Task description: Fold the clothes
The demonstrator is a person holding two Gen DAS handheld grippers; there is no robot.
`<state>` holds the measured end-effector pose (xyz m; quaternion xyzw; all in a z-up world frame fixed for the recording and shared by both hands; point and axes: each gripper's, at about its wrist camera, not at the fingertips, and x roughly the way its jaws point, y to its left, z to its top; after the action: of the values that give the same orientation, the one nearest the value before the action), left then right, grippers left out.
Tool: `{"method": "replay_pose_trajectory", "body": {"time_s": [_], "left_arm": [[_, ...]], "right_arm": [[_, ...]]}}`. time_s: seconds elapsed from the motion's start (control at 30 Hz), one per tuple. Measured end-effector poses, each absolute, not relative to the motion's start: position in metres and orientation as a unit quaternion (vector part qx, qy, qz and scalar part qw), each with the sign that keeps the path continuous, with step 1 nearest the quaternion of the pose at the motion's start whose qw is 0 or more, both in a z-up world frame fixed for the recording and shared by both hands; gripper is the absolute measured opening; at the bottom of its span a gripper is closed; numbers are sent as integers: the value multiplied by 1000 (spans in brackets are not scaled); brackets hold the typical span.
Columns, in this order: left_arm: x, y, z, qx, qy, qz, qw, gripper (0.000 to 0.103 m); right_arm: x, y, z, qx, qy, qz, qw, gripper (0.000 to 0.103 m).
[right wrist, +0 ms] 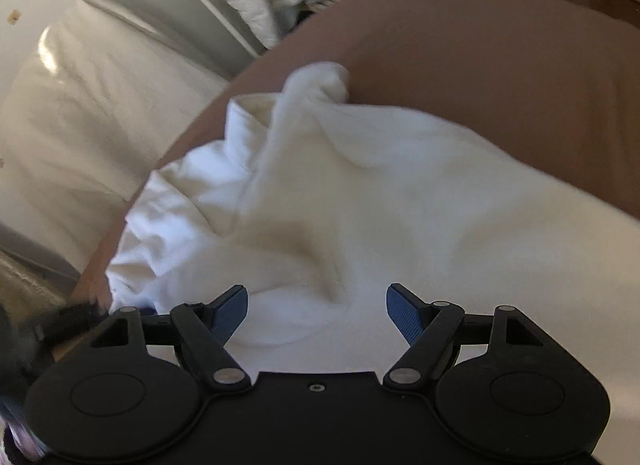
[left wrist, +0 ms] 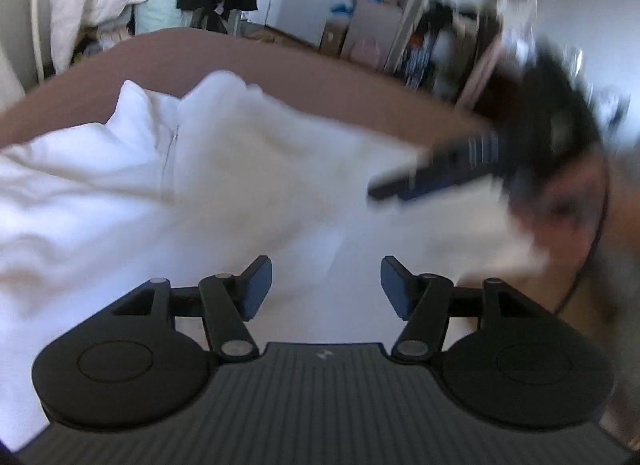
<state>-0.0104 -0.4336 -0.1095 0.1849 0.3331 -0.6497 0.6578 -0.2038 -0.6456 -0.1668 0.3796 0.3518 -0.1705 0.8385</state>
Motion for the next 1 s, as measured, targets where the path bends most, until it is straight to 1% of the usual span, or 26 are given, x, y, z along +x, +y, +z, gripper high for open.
{"method": "replay_pose_trajectory", "body": {"time_s": [0.07,0.17,0.2,0.23,0.3,0.37,0.47,0.5,0.53,0.6,0.63,0.67,0.7,0.73,0.77,0.83,0.9,0.93,1.0], "left_arm": [[-7,-421,-114,189,305,-637,682,60],[46,-405,-105,163,276,-574,754,62],[65,-399,-102,155,274,-542,779,64],[86,-395,-101,145,282,-505,803,68],[129,-388,-100,123,299,-429,844,69],[171,-384,-102,105,338,-391,850,69],[219,-394,-114,99,453,-356,811,69],[235,-391,-121,81,489,-322,806,69],[247,-386,-130,51,522,-290,800,69],[260,-367,-149,-41,571,-241,783,69],[260,-359,-158,-66,579,-237,777,69],[255,-354,-165,-66,574,-244,779,69],[251,-353,-168,-48,560,-255,786,69],[247,-355,-170,-25,550,-264,792,67],[245,-356,-171,-7,543,-270,795,65],[251,-352,-163,-10,544,-260,798,64],[254,-351,-156,-18,540,-249,804,63],[254,-352,-156,-15,536,-248,807,63],[252,-356,-162,14,527,-253,811,63]], "right_arm": [[-205,-646,-169,377,358,-175,836,81],[-206,-647,-168,379,360,-177,834,81],[-205,-648,-166,377,360,-175,835,81],[-203,-648,-165,374,361,-173,836,81],[-195,-652,-164,371,359,-173,839,81],[-182,-658,-166,373,352,-174,840,81],[-150,-668,-178,395,333,-156,842,82],[-135,-666,-184,383,344,-141,845,85],[-120,-661,-189,359,364,-134,849,86],[-105,-640,-190,298,372,-123,870,84],[-98,-629,-190,267,374,-117,880,70],[-90,-618,-189,236,376,-111,889,59],[-94,-605,-183,203,363,-101,904,32],[-100,-596,-177,179,350,-95,914,21],[-113,-585,-171,144,333,-95,927,21],[-137,-565,-160,77,306,-96,944,21],[-163,-555,-159,68,306,-86,946,20],[-175,-550,-161,82,307,-71,946,20],[-191,-533,-167,82,325,-38,942,20]]}}
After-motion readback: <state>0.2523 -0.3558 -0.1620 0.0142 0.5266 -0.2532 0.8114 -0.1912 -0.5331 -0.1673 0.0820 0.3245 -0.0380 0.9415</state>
